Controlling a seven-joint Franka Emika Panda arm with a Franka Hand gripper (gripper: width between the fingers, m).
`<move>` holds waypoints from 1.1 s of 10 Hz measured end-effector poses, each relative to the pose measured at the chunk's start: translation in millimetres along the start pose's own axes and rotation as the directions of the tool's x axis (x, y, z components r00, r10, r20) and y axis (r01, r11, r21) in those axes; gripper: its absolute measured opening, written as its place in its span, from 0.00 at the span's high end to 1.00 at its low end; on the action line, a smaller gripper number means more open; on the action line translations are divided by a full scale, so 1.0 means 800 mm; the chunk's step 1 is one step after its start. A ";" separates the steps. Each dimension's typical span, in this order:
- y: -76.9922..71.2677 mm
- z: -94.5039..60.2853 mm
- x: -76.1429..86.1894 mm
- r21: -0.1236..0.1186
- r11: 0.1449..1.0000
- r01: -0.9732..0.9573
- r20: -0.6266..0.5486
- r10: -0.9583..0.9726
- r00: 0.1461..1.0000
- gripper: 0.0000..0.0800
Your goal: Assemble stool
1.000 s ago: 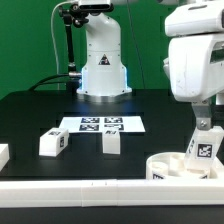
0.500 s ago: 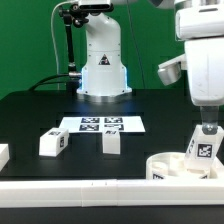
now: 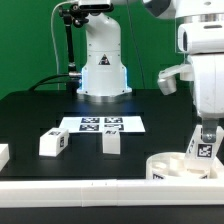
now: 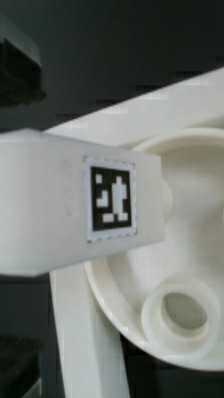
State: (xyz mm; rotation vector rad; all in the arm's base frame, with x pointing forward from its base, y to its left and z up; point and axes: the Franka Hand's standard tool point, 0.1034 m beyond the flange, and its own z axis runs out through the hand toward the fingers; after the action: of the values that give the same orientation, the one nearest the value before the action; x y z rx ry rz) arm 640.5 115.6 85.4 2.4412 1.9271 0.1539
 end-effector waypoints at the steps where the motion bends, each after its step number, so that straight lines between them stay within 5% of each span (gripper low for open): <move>1: 0.000 0.001 -0.002 0.001 1.000 -0.003 0.001 0.003 1.000 0.19; 4: 0.001 0.001 -0.003 0.002 1.000 -0.006 0.001 0.006 1.000 0.33; 5: 0.001 0.001 -0.003 0.002 1.000 -0.006 0.001 0.006 1.000 0.56; 9: 0.001 0.001 -0.003 0.003 0.997 -0.071 0.001 0.071 0.997 0.58; 11: 0.003 0.002 -0.003 0.040 0.959 -0.280 0.002 0.281 0.960 0.58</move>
Offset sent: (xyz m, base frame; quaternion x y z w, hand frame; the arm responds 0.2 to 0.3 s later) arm 0.0000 0.0000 0.0000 0.0000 0.0000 0.0000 1.0000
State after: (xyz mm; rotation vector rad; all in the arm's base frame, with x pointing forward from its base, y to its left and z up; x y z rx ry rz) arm 642.0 112.6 83.9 2.7309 1.5885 0.1262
